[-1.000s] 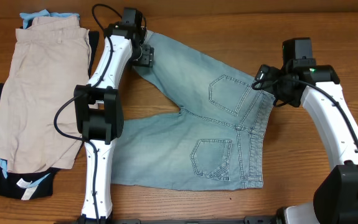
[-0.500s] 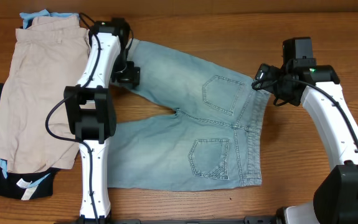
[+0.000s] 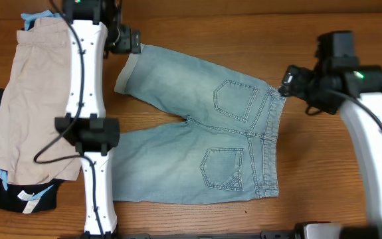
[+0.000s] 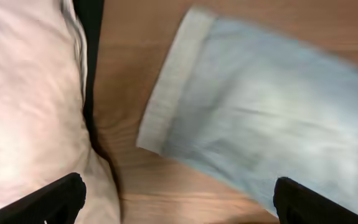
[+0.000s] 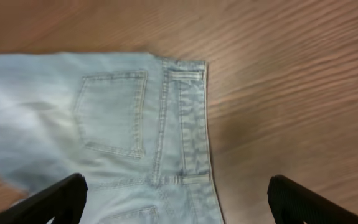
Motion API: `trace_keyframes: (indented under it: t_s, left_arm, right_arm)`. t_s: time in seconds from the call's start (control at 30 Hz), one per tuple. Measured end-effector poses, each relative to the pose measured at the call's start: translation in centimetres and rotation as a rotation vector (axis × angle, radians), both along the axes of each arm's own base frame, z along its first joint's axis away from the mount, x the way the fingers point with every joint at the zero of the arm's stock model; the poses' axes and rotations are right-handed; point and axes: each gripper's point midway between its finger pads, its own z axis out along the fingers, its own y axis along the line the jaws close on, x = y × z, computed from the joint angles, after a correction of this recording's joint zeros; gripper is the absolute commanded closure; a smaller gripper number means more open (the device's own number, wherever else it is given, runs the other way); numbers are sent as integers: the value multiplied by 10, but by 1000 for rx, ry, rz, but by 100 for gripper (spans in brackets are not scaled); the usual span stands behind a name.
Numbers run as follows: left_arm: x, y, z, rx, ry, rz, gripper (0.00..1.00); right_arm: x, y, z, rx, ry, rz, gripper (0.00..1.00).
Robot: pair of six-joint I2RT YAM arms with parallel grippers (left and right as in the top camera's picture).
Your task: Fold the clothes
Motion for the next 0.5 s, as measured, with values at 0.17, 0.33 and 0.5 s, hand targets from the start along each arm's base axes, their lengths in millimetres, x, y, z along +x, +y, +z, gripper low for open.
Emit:
trace_keyframes:
  t_s: [0.17, 0.33, 0.5]
  left_arm:
    - [-27, -25, 87, -50, -173, -62, 0]
    - [-91, -52, 123, -55, -155, -138, 0]
    - [-149, -53, 82, 53, 33, -33, 0]
  right_arm:
    - [-53, 0, 62, 39, -141, -31, 11]
    - [-107, -4, 81, 79, -214, -108, 9]
    - [-145, -7, 36, 101, -151, -182, 3]
